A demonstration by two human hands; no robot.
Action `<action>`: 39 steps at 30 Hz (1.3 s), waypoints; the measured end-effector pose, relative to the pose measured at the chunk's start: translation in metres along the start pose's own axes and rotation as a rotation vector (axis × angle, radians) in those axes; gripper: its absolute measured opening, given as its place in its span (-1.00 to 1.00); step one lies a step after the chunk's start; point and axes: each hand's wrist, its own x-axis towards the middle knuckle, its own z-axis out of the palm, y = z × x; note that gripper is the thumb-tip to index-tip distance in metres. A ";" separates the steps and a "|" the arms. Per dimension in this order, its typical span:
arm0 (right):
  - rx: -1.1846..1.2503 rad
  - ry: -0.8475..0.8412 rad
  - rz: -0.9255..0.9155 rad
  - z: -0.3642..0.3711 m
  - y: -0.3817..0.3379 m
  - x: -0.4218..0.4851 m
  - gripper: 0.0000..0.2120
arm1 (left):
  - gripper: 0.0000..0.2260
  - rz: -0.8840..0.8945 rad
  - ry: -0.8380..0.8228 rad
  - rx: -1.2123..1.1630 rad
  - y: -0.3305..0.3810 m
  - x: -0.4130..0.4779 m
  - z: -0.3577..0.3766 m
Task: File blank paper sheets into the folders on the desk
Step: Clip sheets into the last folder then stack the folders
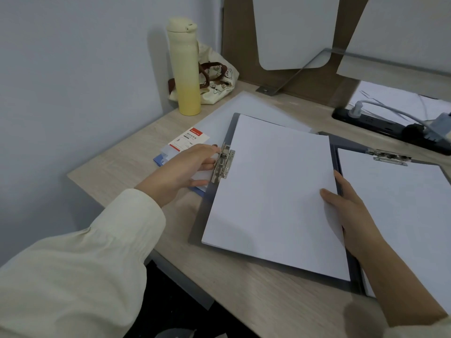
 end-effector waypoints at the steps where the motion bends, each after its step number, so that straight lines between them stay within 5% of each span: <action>1: -0.003 0.003 -0.006 0.001 0.000 -0.001 -0.49 | -0.68 -0.020 0.007 0.007 0.000 0.000 0.000; 14: -0.021 0.023 -0.010 0.003 -0.001 -0.003 -0.49 | -0.44 -0.201 -0.117 0.403 0.017 0.013 -0.011; 33: 0.025 0.007 0.039 0.002 -0.004 -0.002 -0.49 | -0.49 -0.146 -0.046 0.215 0.001 0.011 -0.011; 36: 0.044 -0.002 0.039 0.001 -0.005 -0.003 -0.49 | -0.39 -0.249 -0.197 0.128 -0.004 0.010 -0.009; 39: 0.037 0.005 0.036 0.001 -0.005 -0.004 -0.49 | -0.52 -0.254 -0.294 0.026 -0.011 0.007 -0.006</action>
